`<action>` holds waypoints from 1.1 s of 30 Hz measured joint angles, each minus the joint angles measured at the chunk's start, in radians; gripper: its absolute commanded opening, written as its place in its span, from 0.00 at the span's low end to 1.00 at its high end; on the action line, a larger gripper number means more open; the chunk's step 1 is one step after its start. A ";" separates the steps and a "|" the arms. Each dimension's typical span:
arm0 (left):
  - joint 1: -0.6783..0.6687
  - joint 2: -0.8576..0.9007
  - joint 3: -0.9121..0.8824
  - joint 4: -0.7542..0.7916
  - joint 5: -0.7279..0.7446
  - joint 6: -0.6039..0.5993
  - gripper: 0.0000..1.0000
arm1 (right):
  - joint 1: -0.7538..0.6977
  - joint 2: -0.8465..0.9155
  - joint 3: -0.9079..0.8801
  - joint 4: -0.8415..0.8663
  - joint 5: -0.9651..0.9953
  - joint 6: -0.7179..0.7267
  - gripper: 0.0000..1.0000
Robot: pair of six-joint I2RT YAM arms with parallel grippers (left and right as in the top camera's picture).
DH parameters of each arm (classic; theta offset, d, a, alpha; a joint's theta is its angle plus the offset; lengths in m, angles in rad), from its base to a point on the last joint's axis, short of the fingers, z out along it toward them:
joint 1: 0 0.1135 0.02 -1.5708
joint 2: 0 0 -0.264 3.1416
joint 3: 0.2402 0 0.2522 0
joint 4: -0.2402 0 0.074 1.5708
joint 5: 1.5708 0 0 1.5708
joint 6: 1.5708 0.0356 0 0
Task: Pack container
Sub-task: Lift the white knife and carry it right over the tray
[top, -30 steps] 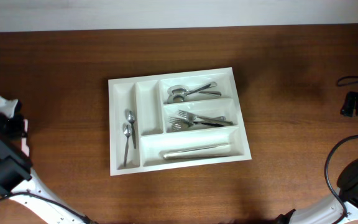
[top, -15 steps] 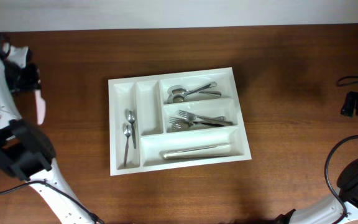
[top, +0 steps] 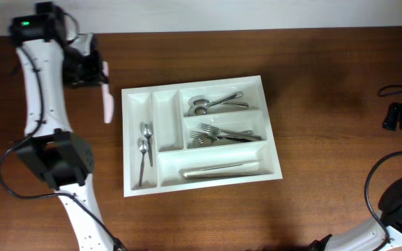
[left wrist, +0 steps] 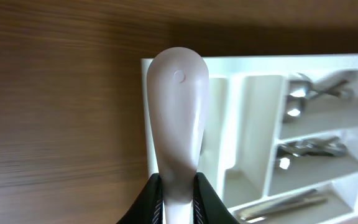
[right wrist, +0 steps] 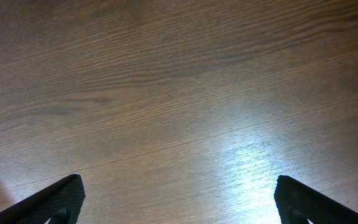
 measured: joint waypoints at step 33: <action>-0.377 0.000 -0.313 0.224 -0.114 -0.326 0.02 | 0.000 0.000 0.000 0.000 0.000 0.000 0.99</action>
